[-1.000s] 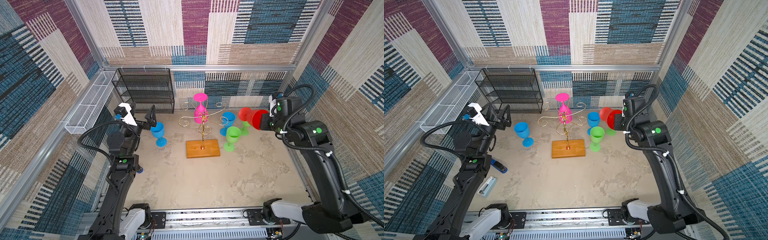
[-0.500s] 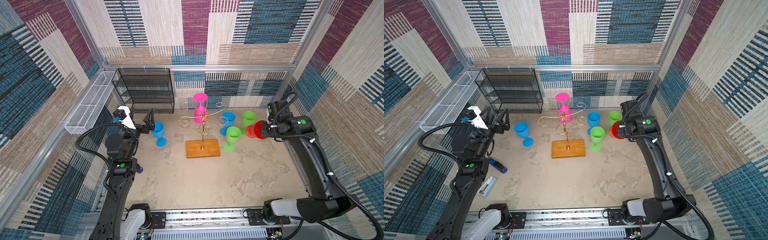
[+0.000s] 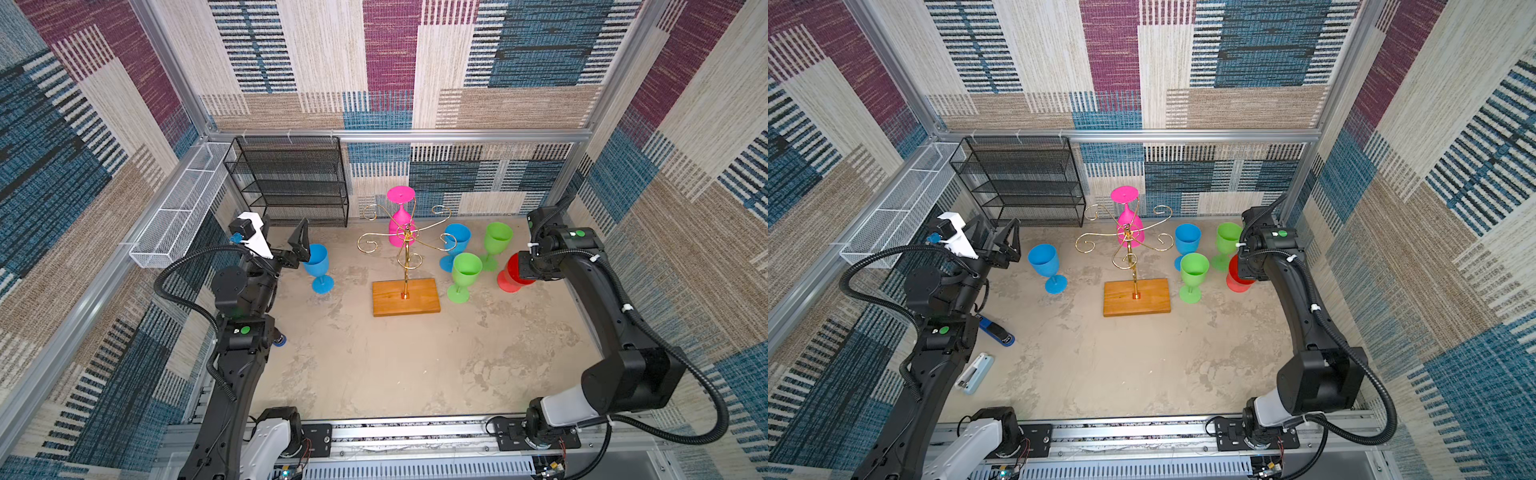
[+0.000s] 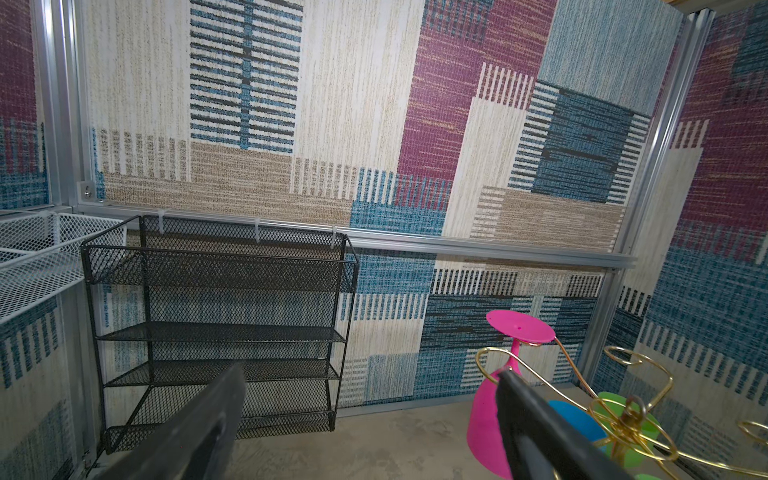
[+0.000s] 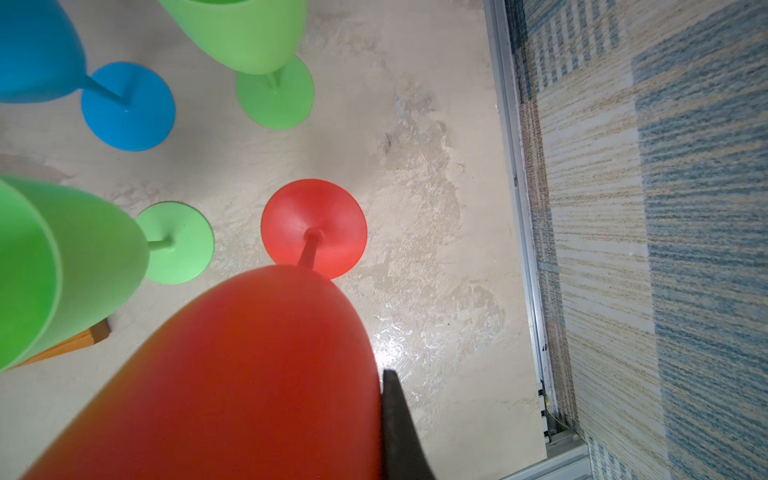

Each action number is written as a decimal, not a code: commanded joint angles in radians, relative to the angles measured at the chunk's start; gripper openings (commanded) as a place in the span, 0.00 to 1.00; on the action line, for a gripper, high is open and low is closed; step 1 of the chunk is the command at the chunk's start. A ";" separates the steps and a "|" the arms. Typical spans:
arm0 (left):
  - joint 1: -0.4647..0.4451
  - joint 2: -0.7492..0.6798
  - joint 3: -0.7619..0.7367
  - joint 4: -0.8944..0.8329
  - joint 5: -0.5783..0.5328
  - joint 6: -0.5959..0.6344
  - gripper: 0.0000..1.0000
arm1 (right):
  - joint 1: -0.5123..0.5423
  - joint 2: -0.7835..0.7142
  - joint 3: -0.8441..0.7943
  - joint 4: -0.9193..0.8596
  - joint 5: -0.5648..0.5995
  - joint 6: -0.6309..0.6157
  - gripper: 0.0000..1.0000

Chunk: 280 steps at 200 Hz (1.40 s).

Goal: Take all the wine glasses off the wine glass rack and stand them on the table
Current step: 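Carry the red glass with the right gripper down beside the green glasses, then set the red glass upright on the table and open the right gripper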

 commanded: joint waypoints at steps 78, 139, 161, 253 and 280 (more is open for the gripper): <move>-0.011 0.000 0.017 -0.054 -0.016 0.100 0.96 | -0.193 0.303 0.233 0.057 -0.082 -0.045 0.00; -0.016 -0.005 0.019 -0.074 -0.023 0.126 0.96 | -0.209 0.485 0.390 0.047 -0.103 -0.051 0.00; -0.015 -0.005 0.014 -0.067 -0.026 0.128 0.96 | -0.211 0.509 0.421 0.052 -0.098 -0.056 0.00; -0.006 0.000 0.008 -0.059 -0.013 0.118 0.96 | -0.220 0.520 0.429 0.059 -0.107 -0.061 0.16; -0.005 0.000 0.007 -0.058 -0.013 0.117 0.96 | -0.221 0.510 0.450 0.056 -0.115 -0.054 0.26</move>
